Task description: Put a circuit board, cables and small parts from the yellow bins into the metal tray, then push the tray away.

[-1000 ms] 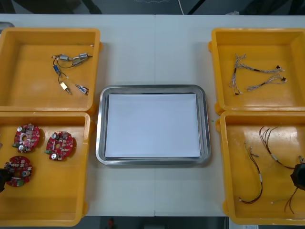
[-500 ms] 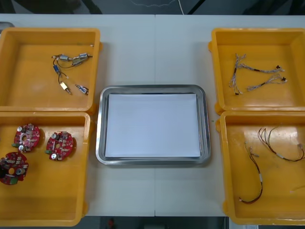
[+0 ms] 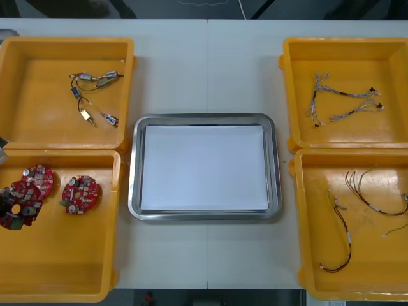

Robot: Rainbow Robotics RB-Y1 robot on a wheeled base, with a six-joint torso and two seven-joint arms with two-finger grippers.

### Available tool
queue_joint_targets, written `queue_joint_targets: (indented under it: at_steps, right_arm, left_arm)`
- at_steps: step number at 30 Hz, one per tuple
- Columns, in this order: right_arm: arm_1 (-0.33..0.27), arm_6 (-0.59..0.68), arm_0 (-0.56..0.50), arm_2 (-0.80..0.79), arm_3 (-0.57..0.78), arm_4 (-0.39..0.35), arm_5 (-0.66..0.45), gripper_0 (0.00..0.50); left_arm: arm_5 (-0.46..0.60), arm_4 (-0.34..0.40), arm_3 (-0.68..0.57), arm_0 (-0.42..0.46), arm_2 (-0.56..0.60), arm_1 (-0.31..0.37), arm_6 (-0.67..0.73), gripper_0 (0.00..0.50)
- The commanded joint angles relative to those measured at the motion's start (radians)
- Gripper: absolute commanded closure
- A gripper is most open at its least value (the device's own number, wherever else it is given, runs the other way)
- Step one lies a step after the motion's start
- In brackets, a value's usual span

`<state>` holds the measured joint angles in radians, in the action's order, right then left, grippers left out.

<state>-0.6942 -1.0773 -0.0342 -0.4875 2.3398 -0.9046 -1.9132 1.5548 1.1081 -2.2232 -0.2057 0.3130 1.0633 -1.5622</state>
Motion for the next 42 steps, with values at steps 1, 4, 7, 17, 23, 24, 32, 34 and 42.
queue_joint_targets:
  at_steps: [1, 4, 7, 17, 23, 24, 32, 34, 42]
  right_arm:
    - [-0.111, -0.036, 0.024, -0.029, 0.067, -0.094, -0.007, 0.5]
    - [-0.137, -0.055, 0.05, -0.025, 0.084, -0.155, -0.007, 0.5]
    - [-0.153, -0.075, 0.085, -0.02, 0.099, -0.204, -0.007, 0.5]
    - [-0.229, -0.3, 0.185, 0.046, 0.131, -0.29, -0.007, 0.5]
    - [-0.268, -0.414, 0.232, 0.13, 0.147, -0.272, -0.007, 0.5]
    - [-0.272, -0.432, 0.24, 0.15, 0.147, -0.266, -0.007, 0.5]
    - [-0.283, -0.523, 0.283, 0.247, 0.145, -0.241, -0.007, 0.5]
    - [-0.283, -0.529, 0.289, 0.257, 0.145, -0.238, -0.007, 0.5]
    - [-0.288, -0.532, 0.286, 0.264, 0.145, -0.218, -0.007, 0.5]
  left_arm:
    - [0.096, -0.005, -0.085, 0.172, -0.088, 0.037, 0.24, 0.5]
    - [0.137, -0.004, -0.11, 0.269, -0.163, 0.035, 0.291, 0.5]
    - [0.143, -0.004, -0.121, 0.347, -0.239, 0.026, 0.333, 0.5]
    - [0.162, -0.083, -0.122, 0.595, -0.503, -0.088, 0.418, 0.499]
    - [0.163, -0.131, -0.108, 0.7, -0.641, -0.152, 0.45, 0.5]
    - [0.163, -0.145, -0.105, 0.715, -0.669, -0.167, 0.456, 0.5]
    - [0.133, -0.228, -0.043, 0.798, -0.825, -0.243, 0.488, 0.498]
    - [0.108, -0.249, -0.026, 0.812, -0.859, -0.25, 0.496, 0.5]
    - [0.002, -0.329, 0.077, 0.847, -0.973, -0.292, 0.51, 0.5]
